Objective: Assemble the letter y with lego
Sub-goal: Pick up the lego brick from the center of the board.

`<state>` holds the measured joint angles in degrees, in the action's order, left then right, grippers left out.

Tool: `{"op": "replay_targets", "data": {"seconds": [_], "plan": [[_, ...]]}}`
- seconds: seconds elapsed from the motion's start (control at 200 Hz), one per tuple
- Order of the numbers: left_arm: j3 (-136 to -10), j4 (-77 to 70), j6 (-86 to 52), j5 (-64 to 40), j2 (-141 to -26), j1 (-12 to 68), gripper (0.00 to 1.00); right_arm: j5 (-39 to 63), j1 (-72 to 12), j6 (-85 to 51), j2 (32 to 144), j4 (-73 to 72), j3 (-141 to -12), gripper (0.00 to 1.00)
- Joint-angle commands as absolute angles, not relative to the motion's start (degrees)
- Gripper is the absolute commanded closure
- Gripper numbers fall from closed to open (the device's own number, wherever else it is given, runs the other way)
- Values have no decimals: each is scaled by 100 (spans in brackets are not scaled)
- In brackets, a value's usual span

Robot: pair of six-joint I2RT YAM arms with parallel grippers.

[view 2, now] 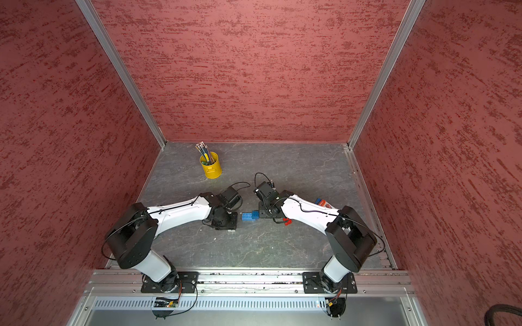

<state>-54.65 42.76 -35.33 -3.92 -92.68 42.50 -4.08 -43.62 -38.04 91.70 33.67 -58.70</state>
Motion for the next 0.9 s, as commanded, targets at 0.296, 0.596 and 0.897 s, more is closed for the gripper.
{"op": "replay_targets", "data": {"seconds": [0.296,0.596,0.897], "plan": [[-5563,4324,-3586,-317,-9470,4311,65,-378,-4263,-3727,9048,3200,-5757,49],[-5685,4329,-3640,-296,-9553,4368,59,-378,-4228,-3727,8943,3147,-5671,49],[-5785,4436,-3639,-191,-9526,4377,71,-398,-4201,-3745,8773,3112,-5538,49]]}}
